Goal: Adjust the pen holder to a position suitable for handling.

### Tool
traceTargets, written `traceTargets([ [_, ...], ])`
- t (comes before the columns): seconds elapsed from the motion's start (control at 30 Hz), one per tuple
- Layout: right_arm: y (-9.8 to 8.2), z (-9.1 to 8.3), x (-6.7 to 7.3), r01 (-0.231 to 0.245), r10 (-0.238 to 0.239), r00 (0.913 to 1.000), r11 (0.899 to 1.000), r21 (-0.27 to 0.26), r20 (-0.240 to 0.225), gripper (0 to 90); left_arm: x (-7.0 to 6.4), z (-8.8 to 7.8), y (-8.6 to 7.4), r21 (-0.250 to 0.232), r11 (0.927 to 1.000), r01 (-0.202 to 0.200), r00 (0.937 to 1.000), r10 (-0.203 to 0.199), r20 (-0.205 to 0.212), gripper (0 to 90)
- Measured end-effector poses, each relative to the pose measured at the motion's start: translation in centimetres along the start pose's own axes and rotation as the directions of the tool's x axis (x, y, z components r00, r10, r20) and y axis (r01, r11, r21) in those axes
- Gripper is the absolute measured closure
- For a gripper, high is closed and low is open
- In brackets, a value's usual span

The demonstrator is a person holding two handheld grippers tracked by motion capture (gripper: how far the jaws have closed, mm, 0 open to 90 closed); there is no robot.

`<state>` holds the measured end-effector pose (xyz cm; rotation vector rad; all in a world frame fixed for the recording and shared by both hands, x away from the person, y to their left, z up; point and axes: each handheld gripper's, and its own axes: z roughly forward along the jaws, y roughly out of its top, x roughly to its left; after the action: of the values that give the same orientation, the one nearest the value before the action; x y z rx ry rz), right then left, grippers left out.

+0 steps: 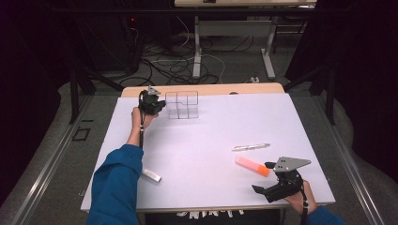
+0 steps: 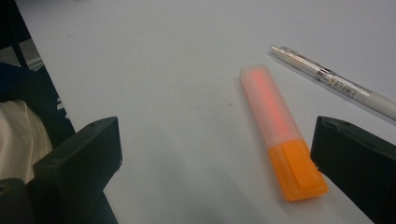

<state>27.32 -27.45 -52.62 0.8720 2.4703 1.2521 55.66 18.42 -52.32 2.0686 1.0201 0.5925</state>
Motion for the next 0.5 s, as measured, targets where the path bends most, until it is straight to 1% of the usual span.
traceTargets([
  [0.03,0.0,0.1,0.0,0.001,-0.001,1.0,1.0,-0.013,0.003,1.9,0.0,0.0,0.1,0.016,0.9998,-0.012,0.9999,0.012,0.007,90.0],
  [0.07,0.0,0.0,0.1,-0.008,0.008,1.0,1.0,0.003,0.001,2.0,-0.3,0.1,0.2,0.004,1.0,-0.003,1.0,0.003,0.004,90.0],
  [0.1,0.0,0.0,0.0,-0.001,0.001,1.0,1.0,0.0,-0.001,2.0,-0.4,0.2,0.3,0.005,0.9999,-0.014,0.9999,0.014,0.004,90.0],
  [0.13,0.0,0.0,0.0,0.003,-0.003,1.0,1.0,0.0,-0.001,1.9,-0.6,0.3,0.3,0.001,1.0,-0.005,1.0,0.005,0.006,90.0],
  [0.17,0.0,0.0,0.0,-0.003,0.003,1.0,1.0,0.001,0.0,1.9,-0.7,0.4,0.4,0.002,0.9999,-0.013,0.9999,0.013,0.007,90.0],
  [0.23,0.0,0.1,0.0,0.001,-0.001,1.0,1.0,-0.012,0.006,2.0,-1.0,0.6,0.5,-0.002,0.9999,-0.014,0.9998,0.014,0.014,90.0],
  [0.33,0.0,0.1,0.0,0.001,-0.001,1.0,1.0,-0.012,0.003,2.0,-1.4,0.8,0.8,0.001,0.9998,-0.022,0.9997,0.022,0.015,90.0],
  [0.37,0.0,0.1,0.0,0.0,0.0,1.0,1.0,-0.013,0.005,2.0,-1.6,0.9,0.9,0.001,0.9998,-0.018,0.9996,0.018,0.021,90.0],
  [0.4,0.0,0.1,0.0,0.0,0.0,1.0,1.0,-0.013,0.005,2.0,-1.7,0.9,0.9,0.003,0.9997,-0.025,0.9995,0.025,0.018,90.0],
  [0.47,-0.1,0.1,0.0,0.001,-0.001,1.0,1.0,-0.012,0.007,2.0,-2.0,1.1,1.1,-0.005,0.9997,-0.023,0.9995,0.023,0.022,90.0],
  [0.5,0.0,0.1,0.0,0.002,-0.002,1.0,1.0,-0.011,0.004,2.0,-2.1,1.2,1.1,0.002,0.9996,-0.028,0.9994,0.028,0.022,90.0],
])
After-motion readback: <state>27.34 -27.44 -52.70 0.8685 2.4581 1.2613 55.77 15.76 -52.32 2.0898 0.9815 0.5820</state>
